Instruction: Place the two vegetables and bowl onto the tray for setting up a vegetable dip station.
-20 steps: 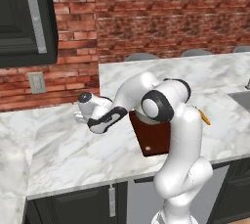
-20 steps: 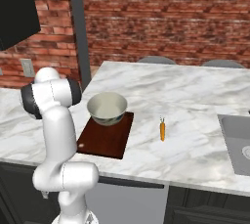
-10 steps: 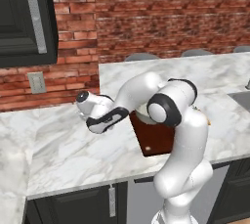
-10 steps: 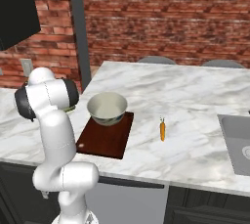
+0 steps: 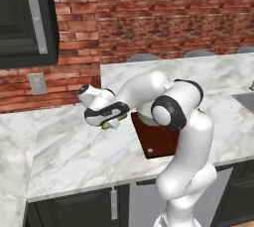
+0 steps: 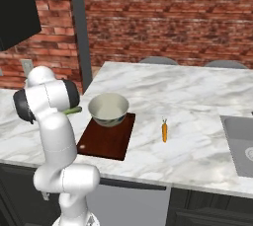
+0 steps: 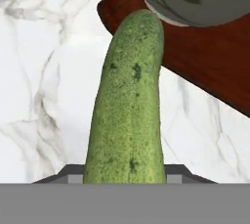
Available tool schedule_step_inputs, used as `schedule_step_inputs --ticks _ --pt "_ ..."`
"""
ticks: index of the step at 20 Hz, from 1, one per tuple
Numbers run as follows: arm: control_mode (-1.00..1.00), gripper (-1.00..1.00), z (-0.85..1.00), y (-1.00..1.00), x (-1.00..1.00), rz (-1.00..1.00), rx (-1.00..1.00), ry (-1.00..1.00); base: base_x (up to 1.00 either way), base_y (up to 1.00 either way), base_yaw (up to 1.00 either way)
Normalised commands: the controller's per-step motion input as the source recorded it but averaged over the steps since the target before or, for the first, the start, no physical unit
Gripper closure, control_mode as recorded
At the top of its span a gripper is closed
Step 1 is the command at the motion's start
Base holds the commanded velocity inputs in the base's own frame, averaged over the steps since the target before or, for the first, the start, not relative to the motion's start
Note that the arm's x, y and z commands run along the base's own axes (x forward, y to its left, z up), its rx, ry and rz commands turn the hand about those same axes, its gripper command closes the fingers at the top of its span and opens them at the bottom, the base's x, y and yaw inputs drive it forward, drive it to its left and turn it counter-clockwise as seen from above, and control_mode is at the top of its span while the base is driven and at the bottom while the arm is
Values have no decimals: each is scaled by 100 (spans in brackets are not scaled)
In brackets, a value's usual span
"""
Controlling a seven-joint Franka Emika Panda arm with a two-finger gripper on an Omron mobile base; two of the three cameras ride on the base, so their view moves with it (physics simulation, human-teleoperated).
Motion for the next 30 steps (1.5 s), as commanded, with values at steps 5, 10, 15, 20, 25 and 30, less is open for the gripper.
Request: schedule_step_inputs --ticks 5,10,15,20,25,30 --pt "-100 100 -6 -8 -57 -26 -1 -1 0 0 0" --pt "-100 100 -1 -9 -76 -18 5 -9 0 0 0" --pt "-100 100 0 -45 -65 -7 7 -15 0 0 0" --pt "-100 100 1 -57 -52 -11 1 -8 0 0 0" --pt "-100 100 16 -60 -29 -12 0 -2 0 0 0" --pt "-100 100 28 -64 -1 -8 2 0 0 0 0"
